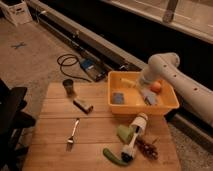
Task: Place banana in tray
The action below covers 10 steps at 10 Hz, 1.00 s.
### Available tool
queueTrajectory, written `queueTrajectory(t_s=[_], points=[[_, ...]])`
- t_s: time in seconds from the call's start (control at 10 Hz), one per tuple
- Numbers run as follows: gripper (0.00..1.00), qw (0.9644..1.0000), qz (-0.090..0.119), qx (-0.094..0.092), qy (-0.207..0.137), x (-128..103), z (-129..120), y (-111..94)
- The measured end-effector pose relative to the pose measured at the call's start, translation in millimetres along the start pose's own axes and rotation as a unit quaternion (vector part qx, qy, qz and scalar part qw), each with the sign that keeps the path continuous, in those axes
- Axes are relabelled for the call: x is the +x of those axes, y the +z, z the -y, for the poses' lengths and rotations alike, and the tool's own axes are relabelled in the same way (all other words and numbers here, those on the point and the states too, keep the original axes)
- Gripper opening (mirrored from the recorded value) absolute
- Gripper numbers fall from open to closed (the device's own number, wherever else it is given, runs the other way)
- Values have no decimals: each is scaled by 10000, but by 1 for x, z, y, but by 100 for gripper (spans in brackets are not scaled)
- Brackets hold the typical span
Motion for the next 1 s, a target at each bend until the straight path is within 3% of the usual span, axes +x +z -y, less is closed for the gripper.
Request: queueTrajectory(t_s=[0.2,0.4,0.6,1.0], points=[[0,9997,15,244,-72,-5,0,-9],[14,9996,-7,267,17,1,2,-7],[36,9998,-62,6,186,12,0,15],[67,9972,-194,-454,568,37,-1,52]])
